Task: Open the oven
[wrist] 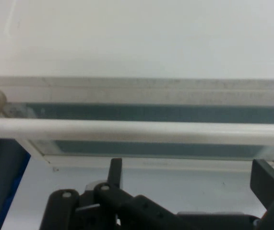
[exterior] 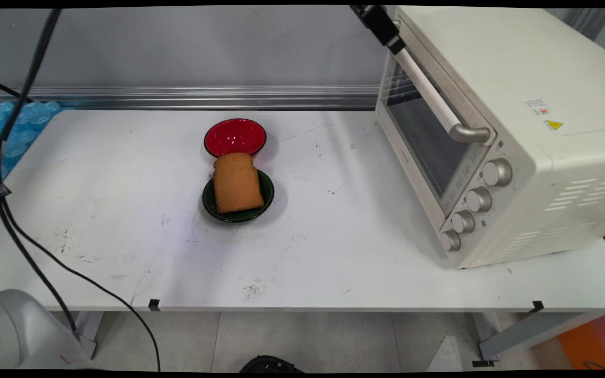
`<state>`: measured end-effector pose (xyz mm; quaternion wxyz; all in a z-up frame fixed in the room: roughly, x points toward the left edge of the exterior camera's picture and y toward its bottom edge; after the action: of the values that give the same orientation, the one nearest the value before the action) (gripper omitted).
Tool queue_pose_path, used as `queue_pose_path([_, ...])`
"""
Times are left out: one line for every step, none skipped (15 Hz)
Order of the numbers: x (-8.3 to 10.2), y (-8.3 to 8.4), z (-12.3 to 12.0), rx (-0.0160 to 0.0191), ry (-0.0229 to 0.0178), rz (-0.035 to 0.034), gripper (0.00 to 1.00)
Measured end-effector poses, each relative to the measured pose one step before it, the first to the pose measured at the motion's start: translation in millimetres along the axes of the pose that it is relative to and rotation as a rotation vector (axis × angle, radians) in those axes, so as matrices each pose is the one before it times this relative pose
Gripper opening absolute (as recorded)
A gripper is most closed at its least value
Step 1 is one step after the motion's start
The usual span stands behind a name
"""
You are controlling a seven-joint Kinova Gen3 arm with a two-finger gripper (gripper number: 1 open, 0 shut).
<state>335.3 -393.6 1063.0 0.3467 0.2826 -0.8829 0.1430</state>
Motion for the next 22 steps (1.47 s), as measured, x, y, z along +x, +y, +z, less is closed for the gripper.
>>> queue_pose_path([3.02, 0.26, 4.75, 0.00253, -0.00236, 0.00151, 1.00])
queue_pose_path([3.15, 0.25, 5.44, 0.00329, -0.00292, 0.00079, 1.00])
queue_pose_path([3.01, 0.63, 5.77, 0.00249, -0.00342, 0.00075, 1.00])
queue_pose_path([2.61, 0.76, 5.19, 0.00136, -0.00242, 0.00068, 1.00])
queue_pose_path([3.08, 1.06, 6.69, 0.00163, -0.00323, 0.00068, 1.00])
queue_pose_path([2.32, 0.89, 4.85, 0.00075, -0.00180, 0.00105, 1.00])
queue_pose_path([2.35, 0.73, 4.84, 0.00079, -0.00083, 0.00066, 1.00])
queue_pose_path([1.51, 0.53, 3.04, 0.00034, -0.00017, 0.00043, 0.00])
queue_pose_path([2.19, 0.54, 4.53, 0.00134, -0.00011, 0.00036, 0.00])
queue_pose_path([2.22, 0.43, 5.13, 0.00146, -0.00068, -0.00014, 0.00])
queue_pose_path([1.95, 0.53, 5.14, 0.00073, -0.00163, -0.00036, 0.00])
queue_pose_path([1.69, 0.31, 5.13, 0.00096, -0.00223, -0.00088, 0.00])
queue_pose_path([1.24, 0.15, 4.21, 0.00078, -0.00205, -0.00102, 0.00])
queue_pose_path([1.48, 0.08, 4.91, 0.00087, -0.00197, -0.00125, 0.00])
queue_pose_path([1.31, -0.17, 4.19, 0.00129, -0.00131, -0.00067, 0.00])
queue_pose_path([1.20, -0.41, 4.51, 0.00179, -0.00162, -0.00128, 0.00])
queue_pose_path([1.04, -0.26, 4.64, 0.00094, -0.00215, -0.00144, 0.00])
queue_pose_path([0.70, -0.36, 3.90, 0.00073, -0.00224, -0.00101, 0.00])
queue_pose_path([0.48, -0.62, 4.06, 0.00150, -0.00317, -0.00127, 0.00])
queue_pose_path([0.22, -0.55, 3.82, 0.00148, -0.00363, -0.00124, 0.00])
queue_pose_path([-0.06, -0.47, 2.99, 0.00099, -0.00317, -0.00085, 0.00])
queue_pose_path([-0.15, -0.55, 3.68, 0.00102, -0.00398, -0.00090, 0.00])
